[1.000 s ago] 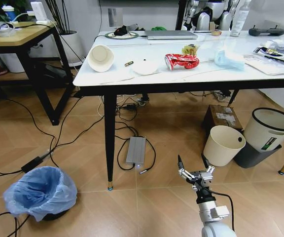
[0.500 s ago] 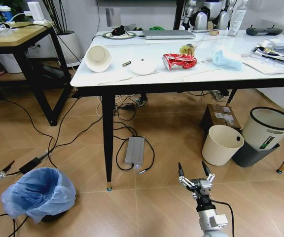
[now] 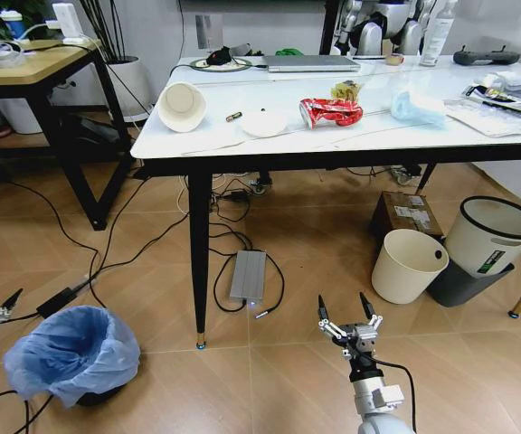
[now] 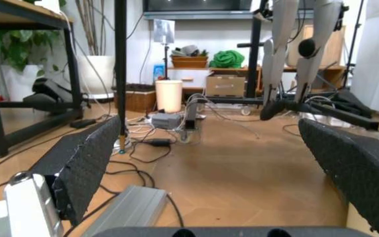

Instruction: Pick up the trash bin and place the trash from the table into it.

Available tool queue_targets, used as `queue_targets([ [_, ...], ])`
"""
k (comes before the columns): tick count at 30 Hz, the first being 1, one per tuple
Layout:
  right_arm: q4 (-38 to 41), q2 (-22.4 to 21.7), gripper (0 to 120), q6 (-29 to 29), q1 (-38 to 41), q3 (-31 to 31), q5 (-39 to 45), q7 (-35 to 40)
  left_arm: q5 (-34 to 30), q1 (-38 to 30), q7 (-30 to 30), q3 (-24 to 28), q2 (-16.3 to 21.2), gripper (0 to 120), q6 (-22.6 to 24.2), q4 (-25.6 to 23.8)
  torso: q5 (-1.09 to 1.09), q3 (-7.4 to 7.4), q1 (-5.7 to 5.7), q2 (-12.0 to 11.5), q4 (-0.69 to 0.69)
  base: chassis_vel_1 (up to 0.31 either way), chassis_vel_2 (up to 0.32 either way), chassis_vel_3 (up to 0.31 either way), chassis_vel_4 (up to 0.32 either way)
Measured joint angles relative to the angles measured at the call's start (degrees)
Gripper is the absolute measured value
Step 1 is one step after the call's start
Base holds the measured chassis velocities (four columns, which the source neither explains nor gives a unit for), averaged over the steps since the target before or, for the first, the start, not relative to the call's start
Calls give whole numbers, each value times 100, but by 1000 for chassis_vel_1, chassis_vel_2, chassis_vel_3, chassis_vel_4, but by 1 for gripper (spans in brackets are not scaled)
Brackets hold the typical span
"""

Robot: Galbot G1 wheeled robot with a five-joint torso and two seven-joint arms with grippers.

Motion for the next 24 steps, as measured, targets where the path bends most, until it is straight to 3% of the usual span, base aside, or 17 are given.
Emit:
queue_targets([
  [6,-170,6,100,50,34,-221,-107,-2,-588,173,106,550,591,98,181,383,3,0,0,0,-4,0,0,0,0],
  [10,-212,1,100,45,43,-375,-136,-2,-562,226,437,879,758,84,124,628,-4,0,0,0,2,0,0,0,0],
  [15,-200,-6,100,46,-47,-400,-231,-2,-303,219,700,1095,965,69,-47,746,0,0,0,0,-2,0,0,0,0],
  [19,-189,-9,100,46,-59,-430,-272,-2,-293,124,752,1067,866,79,-112,811,0,0,0,1,-3,0,0,0,0],
  [24,-185,-10,100,46,-82,-456,-325,-2,-492,-189,511,1033,482,96,2,1047,-1,0,0,1,1,0,0,0,0],
])
